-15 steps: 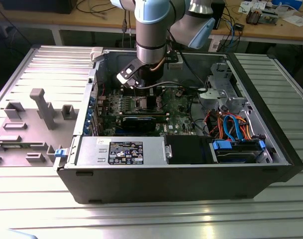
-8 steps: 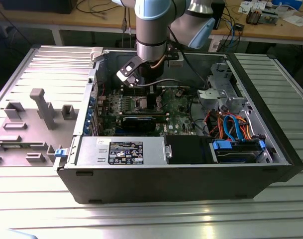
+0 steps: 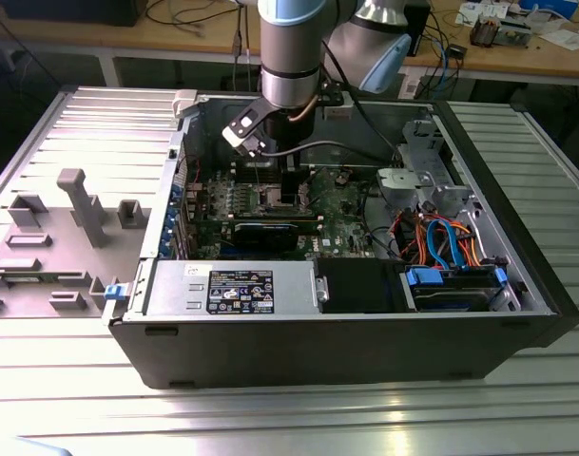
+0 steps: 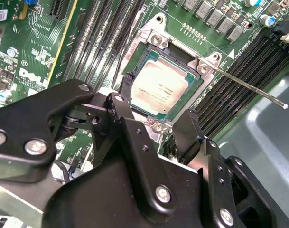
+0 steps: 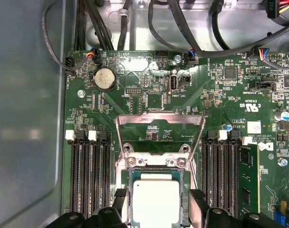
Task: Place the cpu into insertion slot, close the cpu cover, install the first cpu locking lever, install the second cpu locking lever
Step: 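Place the cpu into insertion slot, then close the cpu cover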
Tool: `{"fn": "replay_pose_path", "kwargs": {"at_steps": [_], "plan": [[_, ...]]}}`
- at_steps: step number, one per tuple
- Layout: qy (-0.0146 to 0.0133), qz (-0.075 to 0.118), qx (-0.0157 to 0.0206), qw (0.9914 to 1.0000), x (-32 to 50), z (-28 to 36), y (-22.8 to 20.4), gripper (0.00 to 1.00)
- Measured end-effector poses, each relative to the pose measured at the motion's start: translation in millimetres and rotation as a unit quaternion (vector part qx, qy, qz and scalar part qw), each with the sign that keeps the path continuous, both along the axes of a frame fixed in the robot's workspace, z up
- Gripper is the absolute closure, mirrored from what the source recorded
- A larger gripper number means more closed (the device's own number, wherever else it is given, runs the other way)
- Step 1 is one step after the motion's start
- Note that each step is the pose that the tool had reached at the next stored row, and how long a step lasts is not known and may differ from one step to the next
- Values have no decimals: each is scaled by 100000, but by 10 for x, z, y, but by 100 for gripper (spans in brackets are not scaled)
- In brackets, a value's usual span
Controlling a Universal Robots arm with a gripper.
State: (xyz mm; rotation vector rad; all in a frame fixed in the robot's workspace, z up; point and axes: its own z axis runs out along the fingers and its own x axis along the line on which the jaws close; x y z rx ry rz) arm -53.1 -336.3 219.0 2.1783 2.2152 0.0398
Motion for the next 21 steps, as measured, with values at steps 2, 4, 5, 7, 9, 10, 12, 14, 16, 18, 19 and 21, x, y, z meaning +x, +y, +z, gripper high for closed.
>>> {"fn": "replay_pose_path", "kwargs": {"at_steps": [2,4,5,7,9,10,12,14,16,18,19,21], "plan": [[14,-3,-16,100000,1,1,-1,46],[18,-3,-20,100000,2,2,-1,65],[16,-1,-16,100000,3,1,-1,65],[19,-1,-15,100000,4,1,-1,89],[21,1,-17,100000,5,2,-1,89],[20,-1,-14,100000,5,1,-1,89],[20,-2,-16,100000,6,1,-1,89],[32,-2,-15,100000,16,1,0,89],[30,-1,-14,100000,16,2,0,89],[31,-1,-15,100000,16,2,0,89],[29,-3,-14,100000,16,2,0,89],[32,-2,-15,100000,16,2,0,89]]}}
